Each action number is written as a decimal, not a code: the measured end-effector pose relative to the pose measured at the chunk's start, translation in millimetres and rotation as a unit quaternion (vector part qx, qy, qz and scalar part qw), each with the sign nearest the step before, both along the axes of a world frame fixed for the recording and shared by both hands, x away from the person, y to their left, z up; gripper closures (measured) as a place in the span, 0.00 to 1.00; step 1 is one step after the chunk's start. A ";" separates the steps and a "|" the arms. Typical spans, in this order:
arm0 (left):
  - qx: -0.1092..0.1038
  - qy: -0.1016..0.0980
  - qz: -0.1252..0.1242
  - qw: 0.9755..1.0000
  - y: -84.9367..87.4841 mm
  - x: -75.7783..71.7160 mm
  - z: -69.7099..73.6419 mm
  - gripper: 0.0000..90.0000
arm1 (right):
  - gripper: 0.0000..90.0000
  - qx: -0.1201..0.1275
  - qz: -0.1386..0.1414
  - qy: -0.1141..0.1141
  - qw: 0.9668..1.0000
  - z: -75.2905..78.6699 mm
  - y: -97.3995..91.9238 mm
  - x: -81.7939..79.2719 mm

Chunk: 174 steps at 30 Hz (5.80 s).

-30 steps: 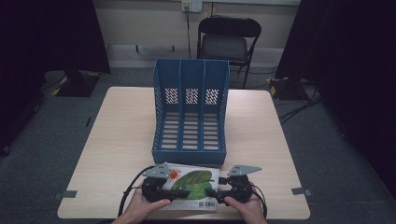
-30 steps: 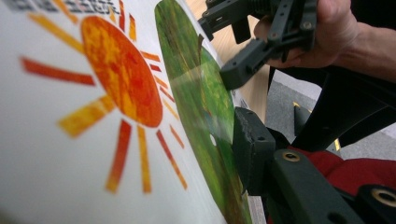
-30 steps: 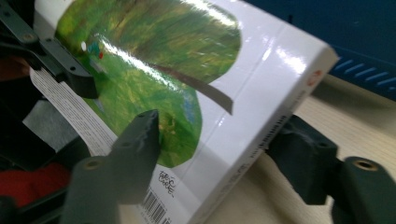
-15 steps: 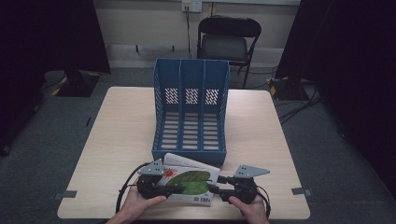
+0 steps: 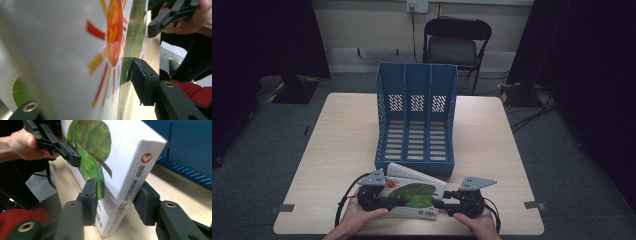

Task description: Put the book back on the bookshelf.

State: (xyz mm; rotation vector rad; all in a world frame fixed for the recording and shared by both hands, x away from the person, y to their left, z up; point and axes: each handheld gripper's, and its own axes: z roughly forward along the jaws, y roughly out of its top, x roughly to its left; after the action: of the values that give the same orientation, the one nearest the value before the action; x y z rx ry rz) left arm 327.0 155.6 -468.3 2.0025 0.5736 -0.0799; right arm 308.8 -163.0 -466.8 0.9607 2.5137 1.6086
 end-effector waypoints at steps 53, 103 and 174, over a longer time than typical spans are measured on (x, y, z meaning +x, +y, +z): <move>0.021 0.016 0.060 0.998 36.2 17.7 2.9 0.34 | 0.77 -0.038 0.061 -0.064 0.995 12.2 26.3 -28.7; 0.054 0.022 0.065 0.996 28.3 8.8 5.4 0.30 | 0.85 -0.062 0.041 -0.065 0.995 -3.9 58.0 -17.0; 0.192 -0.039 0.264 0.944 82.6 37.4 -33.9 0.00 | 0.85 -0.032 0.017 -0.105 0.994 69.1 30.1 -11.7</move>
State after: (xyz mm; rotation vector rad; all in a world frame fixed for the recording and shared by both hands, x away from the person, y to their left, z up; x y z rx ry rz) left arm 364.3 238.2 -502.2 2.1353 1.1223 0.4705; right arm 297.1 -132.9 -397.7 0.7054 2.4343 1.5361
